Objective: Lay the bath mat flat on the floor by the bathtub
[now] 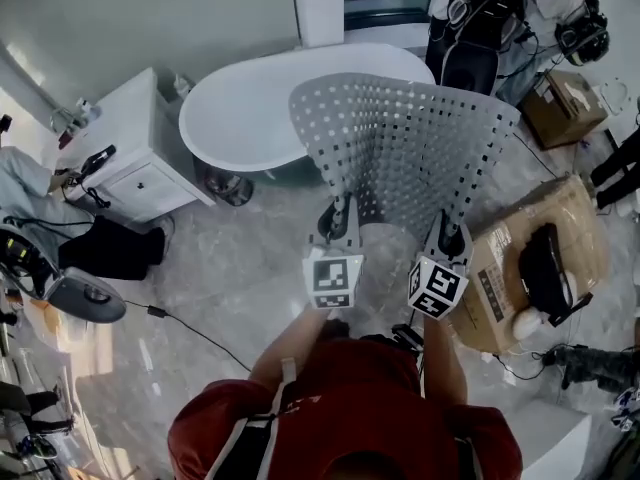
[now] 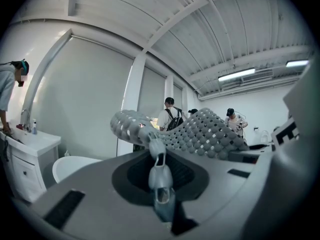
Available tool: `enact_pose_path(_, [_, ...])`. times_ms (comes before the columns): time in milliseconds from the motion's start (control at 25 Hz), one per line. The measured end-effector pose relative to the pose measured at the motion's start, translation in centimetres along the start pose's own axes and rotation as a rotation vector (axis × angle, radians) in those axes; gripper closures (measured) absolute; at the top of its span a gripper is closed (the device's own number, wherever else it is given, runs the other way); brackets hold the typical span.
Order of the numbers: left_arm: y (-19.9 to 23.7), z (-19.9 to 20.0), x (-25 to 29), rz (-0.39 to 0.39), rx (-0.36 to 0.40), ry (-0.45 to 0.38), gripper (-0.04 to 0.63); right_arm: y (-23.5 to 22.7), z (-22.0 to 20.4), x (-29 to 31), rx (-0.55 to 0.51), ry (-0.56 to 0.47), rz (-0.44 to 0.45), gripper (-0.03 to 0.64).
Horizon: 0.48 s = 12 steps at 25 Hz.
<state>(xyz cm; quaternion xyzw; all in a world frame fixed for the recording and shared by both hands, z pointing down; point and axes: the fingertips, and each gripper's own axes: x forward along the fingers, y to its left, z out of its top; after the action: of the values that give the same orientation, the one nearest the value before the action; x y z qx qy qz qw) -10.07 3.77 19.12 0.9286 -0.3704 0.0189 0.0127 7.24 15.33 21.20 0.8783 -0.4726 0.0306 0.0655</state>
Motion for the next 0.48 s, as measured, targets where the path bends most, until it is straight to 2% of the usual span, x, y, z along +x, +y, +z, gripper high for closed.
enact_pose_path(280, [0.7,-0.9,1.7,-0.042,0.011,0.015,0.548,0.0,-1.1,1.3,0.010,0.019,-0.043,0.529])
enact_pose_path(480, [0.9,-2.6,3.0,-0.040,0.020,0.056,0.548,-0.1,-3.2,2.7,0.017,0.058,-0.039,0.529])
